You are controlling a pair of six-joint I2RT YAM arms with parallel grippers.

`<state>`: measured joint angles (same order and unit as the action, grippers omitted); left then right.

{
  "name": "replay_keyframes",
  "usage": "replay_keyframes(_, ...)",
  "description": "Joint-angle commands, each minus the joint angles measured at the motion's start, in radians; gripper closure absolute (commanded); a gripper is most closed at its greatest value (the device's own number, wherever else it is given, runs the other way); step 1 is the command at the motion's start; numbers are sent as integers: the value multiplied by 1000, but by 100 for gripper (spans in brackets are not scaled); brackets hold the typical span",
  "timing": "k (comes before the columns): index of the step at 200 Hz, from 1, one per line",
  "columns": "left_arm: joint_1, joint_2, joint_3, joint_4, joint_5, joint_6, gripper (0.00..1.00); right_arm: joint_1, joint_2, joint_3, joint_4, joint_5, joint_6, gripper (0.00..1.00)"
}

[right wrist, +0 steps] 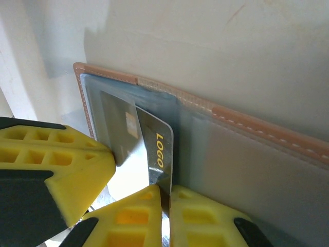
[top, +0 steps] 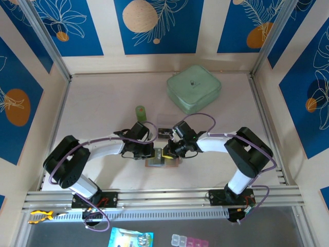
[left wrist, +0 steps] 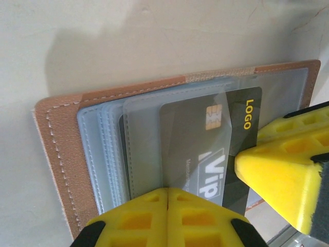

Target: Take the credit cards out of the card holder

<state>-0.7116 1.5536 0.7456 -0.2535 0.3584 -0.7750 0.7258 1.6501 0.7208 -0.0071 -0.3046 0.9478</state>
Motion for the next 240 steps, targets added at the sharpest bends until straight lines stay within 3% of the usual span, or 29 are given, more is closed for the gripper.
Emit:
replay_keyframes(1, -5, 22, -6, -50, -33, 24, 100, -2, -40, -19, -16, -4, -5, 91)
replay_keyframes(88, -5, 0, -12, -48, -27, 16, 100, -32, -200, 19, -366, 134, -140, 91)
replay_keyframes(202, -5, -33, -27, -45, -17, 14, 97, 12, -114, 104, -315, 106, -112, 90)
replay_keyframes(240, -5, -55, -29, -47, -21, 15, 96, 25, -114, 115, -328, 117, -92, 83)
